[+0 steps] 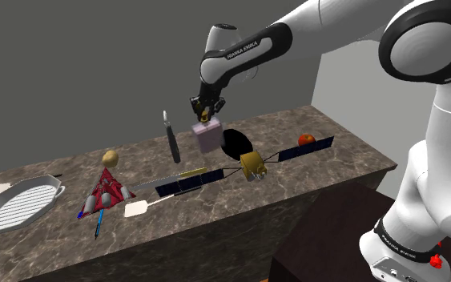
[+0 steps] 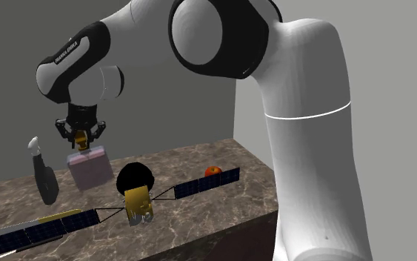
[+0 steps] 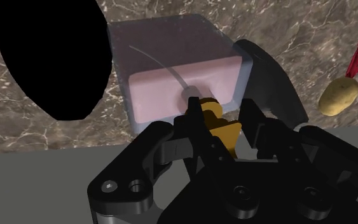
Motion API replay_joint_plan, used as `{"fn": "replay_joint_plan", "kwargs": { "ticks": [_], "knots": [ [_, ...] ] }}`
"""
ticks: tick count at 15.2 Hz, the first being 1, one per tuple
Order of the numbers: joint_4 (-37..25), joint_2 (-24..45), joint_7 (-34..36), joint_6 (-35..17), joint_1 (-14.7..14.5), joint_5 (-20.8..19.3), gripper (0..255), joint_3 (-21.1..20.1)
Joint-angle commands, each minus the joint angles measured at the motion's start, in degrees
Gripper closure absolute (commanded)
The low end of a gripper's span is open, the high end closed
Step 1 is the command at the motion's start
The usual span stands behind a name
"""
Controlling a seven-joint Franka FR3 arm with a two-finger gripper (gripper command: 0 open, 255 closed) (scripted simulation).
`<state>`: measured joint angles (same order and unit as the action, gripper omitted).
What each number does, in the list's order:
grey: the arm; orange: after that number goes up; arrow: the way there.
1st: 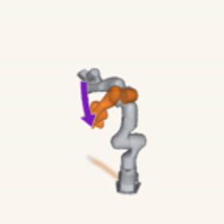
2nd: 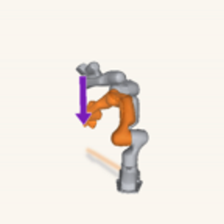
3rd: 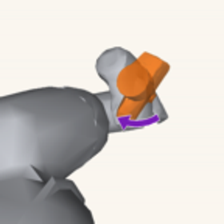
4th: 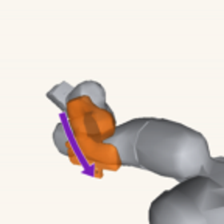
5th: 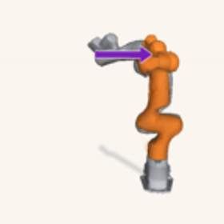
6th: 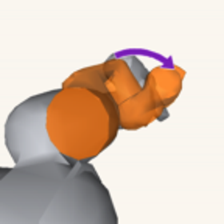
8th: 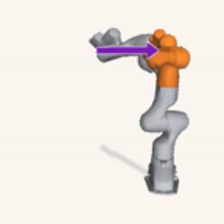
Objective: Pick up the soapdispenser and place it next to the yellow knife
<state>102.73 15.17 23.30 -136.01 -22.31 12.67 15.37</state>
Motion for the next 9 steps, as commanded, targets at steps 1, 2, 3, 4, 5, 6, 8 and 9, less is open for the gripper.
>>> {"fn": "replay_joint_plan", "kwargs": {
  "ticks": [1, 2, 3, 4, 5, 6, 8, 9],
  "knots": [
    [0.6, 0.7, -0.4, -1.3, 0.1, 0.5, 255, -0.1],
    [1.0, 1.0, -0.6, -2.0, 0.2, 0.7, 255, -0.2],
    [1.4, 1.3, -0.8, -2.6, 0.2, 0.9, 255, -0.3],
    [1.8, 1.6, -1.0, -3.3, 0.3, 1.1, 255, -0.4],
    [2.1, 1.9, -1.3, -3.9, 0.3, 1.4, 255, -0.5],
    [2.5, 2.2, -1.5, -4.6, 0.4, 1.6, 255, -0.6],
    [3.1, 2.9, -1.9, -5.9, 0.5, 2.1, 255, -0.8],
    [3.4, 3.2, -2.1, -6.5, 0.6, 2.4, 255, -0.9]
  ]
}}
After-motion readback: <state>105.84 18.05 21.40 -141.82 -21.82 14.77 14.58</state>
